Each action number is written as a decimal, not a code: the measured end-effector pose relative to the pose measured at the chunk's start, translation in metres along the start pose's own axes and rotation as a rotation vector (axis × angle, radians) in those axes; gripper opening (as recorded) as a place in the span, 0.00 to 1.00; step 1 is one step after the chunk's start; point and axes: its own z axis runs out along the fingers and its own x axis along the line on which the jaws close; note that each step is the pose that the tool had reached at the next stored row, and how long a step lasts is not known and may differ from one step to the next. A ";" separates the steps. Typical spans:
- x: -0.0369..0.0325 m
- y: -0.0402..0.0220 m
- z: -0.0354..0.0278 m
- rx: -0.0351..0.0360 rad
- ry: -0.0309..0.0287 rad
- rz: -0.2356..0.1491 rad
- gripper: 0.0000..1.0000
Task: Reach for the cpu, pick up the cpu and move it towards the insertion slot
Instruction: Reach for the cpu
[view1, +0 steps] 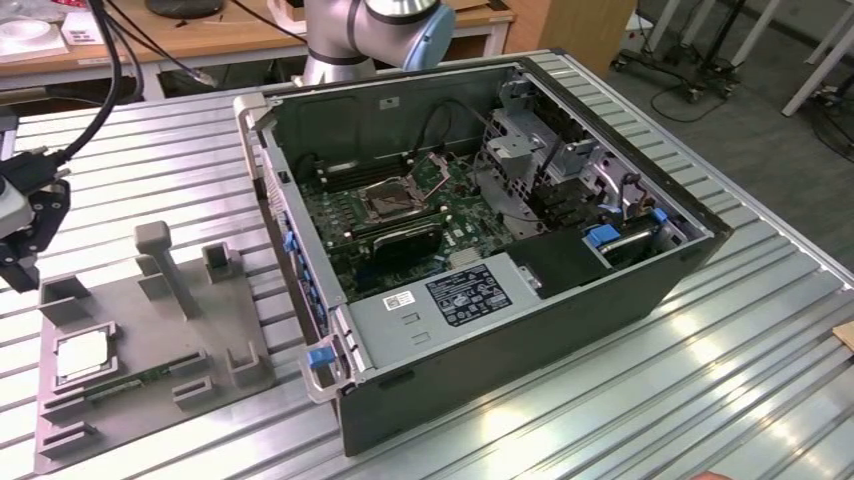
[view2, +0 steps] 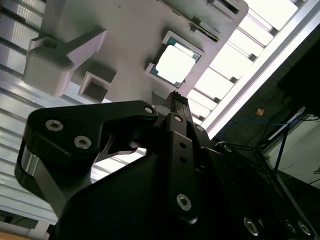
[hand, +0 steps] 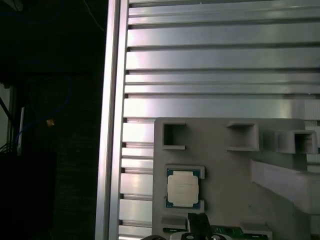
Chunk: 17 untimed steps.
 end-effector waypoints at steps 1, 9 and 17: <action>0.0003 0.0000 0.0008 0.0001 0.0001 0.000 0.11; 0.0008 -0.0001 0.0025 0.0000 0.0000 0.000 0.11; 0.0008 -0.0002 0.0061 0.0001 0.0003 0.000 0.11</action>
